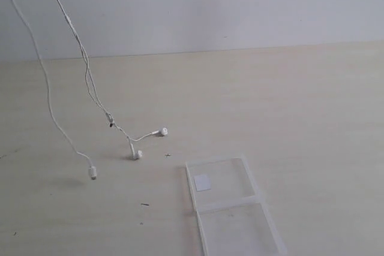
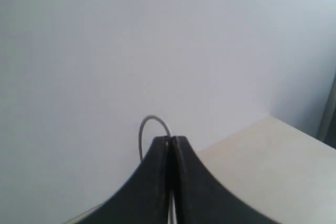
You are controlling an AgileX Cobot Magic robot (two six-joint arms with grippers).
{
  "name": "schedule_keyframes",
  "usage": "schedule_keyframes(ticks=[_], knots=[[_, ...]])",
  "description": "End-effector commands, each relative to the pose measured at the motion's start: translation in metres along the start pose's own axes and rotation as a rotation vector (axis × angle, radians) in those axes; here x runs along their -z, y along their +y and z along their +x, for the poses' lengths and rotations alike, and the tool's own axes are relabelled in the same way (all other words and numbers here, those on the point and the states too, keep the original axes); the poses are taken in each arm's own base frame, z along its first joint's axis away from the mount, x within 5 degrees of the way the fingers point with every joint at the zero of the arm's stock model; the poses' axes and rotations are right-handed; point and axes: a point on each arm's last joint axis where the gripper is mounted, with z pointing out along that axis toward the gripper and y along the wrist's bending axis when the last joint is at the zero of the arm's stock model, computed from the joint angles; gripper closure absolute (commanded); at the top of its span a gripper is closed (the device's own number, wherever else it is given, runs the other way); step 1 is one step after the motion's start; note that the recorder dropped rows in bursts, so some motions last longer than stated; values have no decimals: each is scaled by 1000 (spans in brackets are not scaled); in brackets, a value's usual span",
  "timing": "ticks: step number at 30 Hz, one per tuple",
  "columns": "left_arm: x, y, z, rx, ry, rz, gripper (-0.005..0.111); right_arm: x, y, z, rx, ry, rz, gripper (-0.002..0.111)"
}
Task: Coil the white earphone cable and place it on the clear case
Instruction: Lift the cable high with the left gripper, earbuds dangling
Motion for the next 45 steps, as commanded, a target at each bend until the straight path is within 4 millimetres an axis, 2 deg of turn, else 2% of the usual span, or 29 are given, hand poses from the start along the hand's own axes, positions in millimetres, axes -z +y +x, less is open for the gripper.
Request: schedule_keyframes(ticks=[1,14,24,33,37,39,40,42,45], knots=[[17,-6,-14,-11,-36,24,107,0,0,1,5,-10,4,108],[41,-14,-24,-77,-73,37,107,0,0,1,5,-10,4,108],[57,-25,-30,-247,-135,105,107,0,0,1,5,-10,4,108],[76,-25,-43,-242,-277,55,107,0,0,0,16,-22,6,108],[77,-28,-46,-247,-310,82,107,0,0,-3,28,-51,5,108],[78,-32,-48,-244,-336,119,107,1,1,-12,-113,-147,-24,108],[79,-33,-49,-245,-352,135,107,2,2,-17,-333,-196,-60,108],[80,-36,-50,-234,-373,159,107,3,2,-21,-590,-241,-98,108],[81,-37,-52,-223,-391,182,107,5,0,-28,-702,-314,-115,108]])
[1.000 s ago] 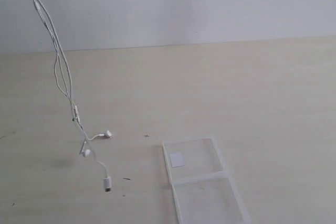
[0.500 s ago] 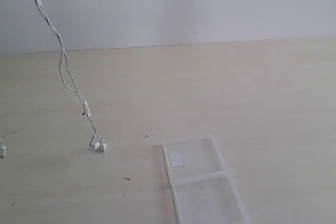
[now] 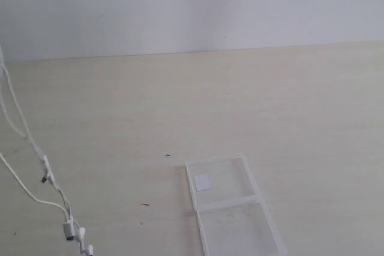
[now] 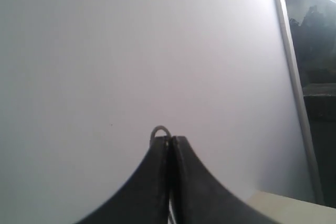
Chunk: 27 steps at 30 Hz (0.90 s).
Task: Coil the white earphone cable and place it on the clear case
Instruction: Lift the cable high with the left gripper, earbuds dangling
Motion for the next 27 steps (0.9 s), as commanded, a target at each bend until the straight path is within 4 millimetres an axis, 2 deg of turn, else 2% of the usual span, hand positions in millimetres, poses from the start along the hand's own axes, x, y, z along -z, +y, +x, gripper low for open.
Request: schedule_keyframes(ticks=[1,4,7,10,12,15,16,19,23,27], knots=[[2,-2,-6,19,-51,12,107,1,2,-7,-104,-77,-23,108],[2,-2,-7,12,-62,17,107,6,23,-31,-56,-97,-72,108],[2,-1,-9,15,-87,-1,107,18,53,-64,48,-133,-136,108],[2,-1,-12,48,-120,9,107,19,71,-87,-95,-179,-190,108],[2,-2,-14,48,-139,21,107,17,76,-94,-121,-177,-195,108],[2,-3,-16,58,-165,38,107,7,84,-97,66,-91,-162,108],[2,-4,-17,64,-176,44,107,1,87,-96,182,-30,-151,108],[3,-5,-19,67,-198,56,107,-15,94,-93,326,93,-179,108],[3,-5,-21,80,-212,64,107,-39,107,-87,360,215,-304,108],[3,-6,-20,79,-210,67,107,-64,122,-79,388,239,-521,108]])
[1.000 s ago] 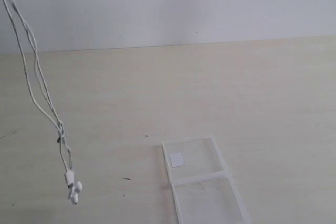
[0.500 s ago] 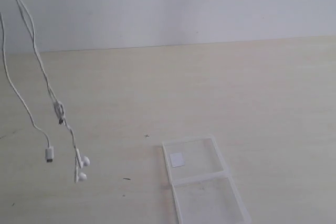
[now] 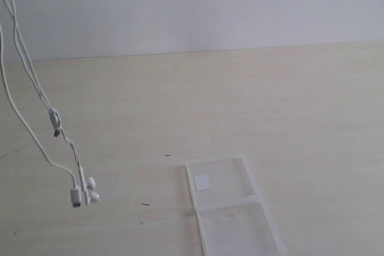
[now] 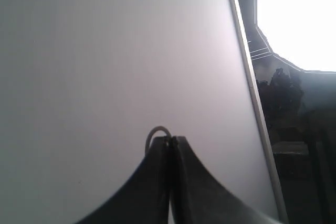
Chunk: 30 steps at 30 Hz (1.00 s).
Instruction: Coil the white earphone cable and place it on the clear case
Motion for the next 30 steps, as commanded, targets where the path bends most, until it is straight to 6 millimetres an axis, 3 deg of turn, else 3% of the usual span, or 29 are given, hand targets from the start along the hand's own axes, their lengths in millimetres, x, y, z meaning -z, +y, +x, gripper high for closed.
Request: schedule_keyframes(ticks=[1,5,8,11,16,19,26,30], knots=[[1,0,-3,3,-17,-3,107,-26,7,-5,22,-41,-234,108],[1,-1,-2,-21,-12,9,107,-47,16,10,91,46,-538,108],[-1,0,-1,-16,-8,9,107,-61,11,20,174,62,-632,103],[-8,3,5,17,-4,15,107,-72,7,20,157,81,-652,108],[-18,7,12,56,-12,32,107,-92,4,3,148,68,-731,108],[-22,6,14,63,-25,67,107,-105,0,3,134,83,-741,107],[-28,5,20,102,-13,123,107,-141,14,16,139,161,-759,74],[-28,3,21,109,-7,150,107,-164,26,23,145,205,-764,64]])
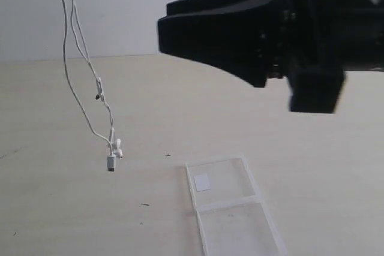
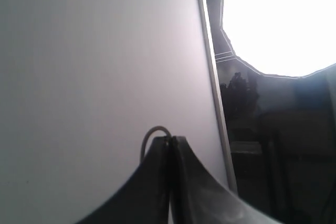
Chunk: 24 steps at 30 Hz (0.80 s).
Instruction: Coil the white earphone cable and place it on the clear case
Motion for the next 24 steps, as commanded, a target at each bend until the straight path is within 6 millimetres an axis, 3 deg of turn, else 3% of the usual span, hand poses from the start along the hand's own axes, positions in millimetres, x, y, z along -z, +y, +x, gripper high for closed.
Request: schedule_keyframes(ticks=[1,9,16,24], knots=[[-1,-2,-1,16,-7,32,107,-26,-7,-1,7,28,-2,63],[-1,-3,-1,18,-7,35,107,-46,-13,0,10,60,15,52],[-1,-3,-1,18,-5,41,107,-58,0,7,-14,63,-114,40],[-2,-3,0,21,-4,41,107,-72,11,12,4,100,-98,39]])
